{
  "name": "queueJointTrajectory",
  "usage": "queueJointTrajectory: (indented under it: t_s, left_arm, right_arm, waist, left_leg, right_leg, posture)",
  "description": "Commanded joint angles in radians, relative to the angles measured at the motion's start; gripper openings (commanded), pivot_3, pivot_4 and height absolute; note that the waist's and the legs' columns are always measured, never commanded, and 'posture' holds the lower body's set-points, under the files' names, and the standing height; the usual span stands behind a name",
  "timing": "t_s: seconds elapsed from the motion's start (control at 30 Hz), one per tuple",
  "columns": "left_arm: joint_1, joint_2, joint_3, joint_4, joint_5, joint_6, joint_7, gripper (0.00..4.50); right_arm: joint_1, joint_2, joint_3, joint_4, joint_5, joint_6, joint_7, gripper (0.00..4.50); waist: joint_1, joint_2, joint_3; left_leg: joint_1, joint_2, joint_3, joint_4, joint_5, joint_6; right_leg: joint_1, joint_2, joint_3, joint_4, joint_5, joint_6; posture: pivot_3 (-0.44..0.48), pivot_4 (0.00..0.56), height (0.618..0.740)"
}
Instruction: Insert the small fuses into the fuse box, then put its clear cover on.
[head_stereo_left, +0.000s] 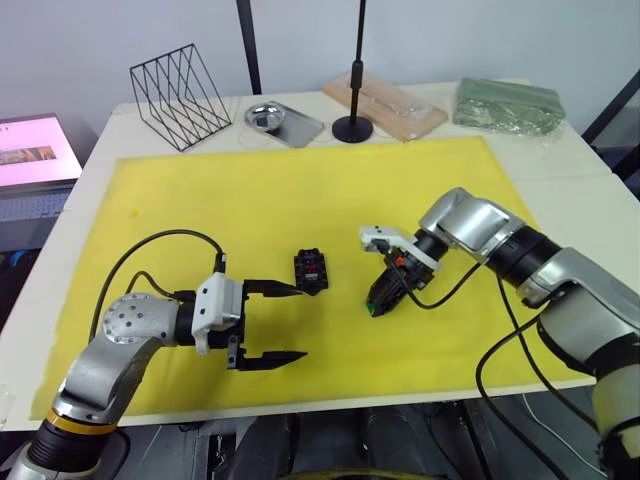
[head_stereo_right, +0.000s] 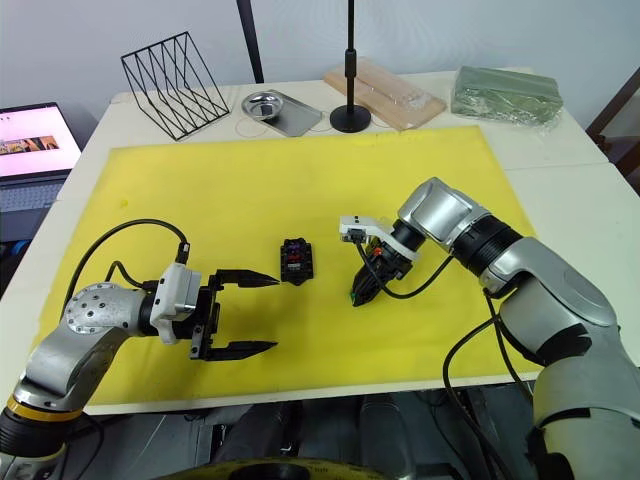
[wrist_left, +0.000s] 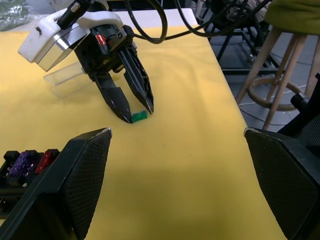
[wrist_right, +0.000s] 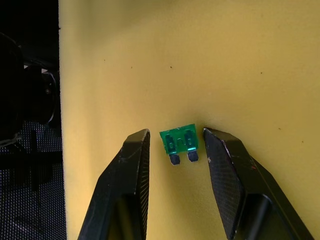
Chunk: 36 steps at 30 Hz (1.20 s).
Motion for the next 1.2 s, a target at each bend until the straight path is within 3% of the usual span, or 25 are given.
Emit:
queueJointTrajectory:
  t_s: [0.03,0.1,0.2,0.57,0.73,0.83,0.9,1.03,1.1,1.13,1.2]
  left_arm:
    - [0.003,0.005,0.000,-0.035,-0.004,-0.006,0.003,4.50]
    - [0.004,0.006,0.000,-0.036,-0.005,-0.006,0.004,4.50]
    - [0.001,0.004,-0.002,-0.035,-0.005,-0.005,0.005,4.50]
    - [-0.012,-0.002,-0.007,-0.025,0.000,-0.009,0.003,4.50]
    - [0.000,0.001,0.006,-0.030,-0.004,-0.008,0.010,4.50]
    - [0.018,0.002,0.022,-0.049,-0.021,0.010,0.028,4.50]
    - [0.029,0.002,0.030,-0.058,-0.033,0.020,0.038,4.50]
    - [0.039,0.009,0.035,-0.062,-0.037,0.021,0.033,4.50]
    - [0.033,0.010,0.035,-0.056,-0.040,0.023,0.028,4.50]
    - [0.027,0.009,0.031,-0.053,-0.041,0.024,0.024,4.50]
    - [0.016,0.008,0.023,-0.048,-0.044,0.026,0.019,4.50]
  right_arm:
    - [-0.026,0.001,0.012,0.003,0.004,-0.003,-0.001,1.57]
    - [-0.032,-0.001,0.016,0.008,0.009,-0.006,-0.001,1.22]
    - [-0.042,0.000,0.015,0.018,0.019,-0.005,-0.001,0.08]
    - [-0.040,-0.020,-0.026,-0.010,0.044,0.057,-0.001,0.03]
    - [0.002,-0.096,-0.199,-0.183,0.166,0.371,-0.035,0.03]
    - [0.119,-0.058,-0.573,-0.328,0.284,0.812,-0.290,0.03]
    - [0.250,-0.078,-0.731,-0.384,0.431,0.865,-0.519,0.03]
    - [0.523,-0.134,-0.967,-0.425,0.997,0.868,-1.115,0.03]
    - [0.674,-0.230,-0.921,-0.535,1.444,0.630,-1.518,0.03]
    - [0.738,-0.231,-0.925,-0.594,1.549,0.543,-1.639,0.03]
    - [0.838,-0.171,-0.970,-0.698,1.597,0.424,-1.804,0.03]
  waist:
    - [0.000,0.000,0.000]
    - [0.000,0.000,0.000]
    - [0.000,0.000,0.000]
    - [0.000,0.000,0.000]
    - [0.003,0.000,0.000]
    - [0.006,0.000,0.000]
    - [0.008,-0.001,0.000]
    - [0.030,-0.001,-0.001]
    - [0.027,0.000,0.000]
    - [0.026,0.000,0.000]
    - [0.014,-0.003,-0.001]
  left_leg:
    - [0.000,0.000,0.000,0.000,0.000,0.000]
    - [0.000,0.000,0.000,0.000,0.000,0.000]
    - [0.000,0.000,0.000,0.000,0.000,0.000]
    - [0.000,0.000,0.000,0.000,0.000,0.000]
    - [-0.001,0.000,-0.001,0.000,0.000,0.000]
    - [-0.001,0.000,-0.002,-0.001,0.000,0.000]
    - [-0.001,0.000,-0.003,-0.001,0.000,0.000]
    - [-0.001,-0.001,-0.003,-0.001,0.000,0.000]
    - [-0.002,-0.002,-0.001,-0.001,0.000,0.000]
    - [-0.001,-0.003,0.000,-0.001,0.000,0.000]
    - [0.000,-0.001,0.004,0.000,0.000,0.000]
  right_leg:
    - [0.000,0.000,0.000,0.000,0.000,0.000]
    - [0.000,0.000,0.000,0.000,0.000,0.000]
    - [0.000,0.000,0.000,0.000,0.000,0.000]
    - [0.000,0.000,0.000,0.000,0.000,0.000]
    - [-0.001,0.000,0.000,0.000,0.000,0.000]
    - [-0.001,0.000,0.000,0.000,0.000,0.000]
    - [-0.001,0.000,0.000,0.000,0.000,-0.001]
    - [0.001,-0.002,-0.002,-0.002,0.000,-0.001]
    - [0.001,-0.004,-0.001,-0.002,0.000,-0.001]
    - [0.002,-0.005,0.000,-0.002,0.000,-0.001]
    - [0.004,-0.004,0.001,-0.003,0.000,-0.001]
  posture:
    - [0.000,0.150,0.740]
    - [0.000,0.150,0.740]
    - [0.000,0.150,0.740]
    - [0.000,0.150,0.740]
    - [0.000,0.150,0.740]
    - [0.000,0.150,0.740]
    - [0.000,0.150,0.740]
    - [0.000,0.150,0.740]
    - [0.000,0.150,0.740]
    - [0.000,0.150,0.740]
    - [0.000,0.150,0.740]
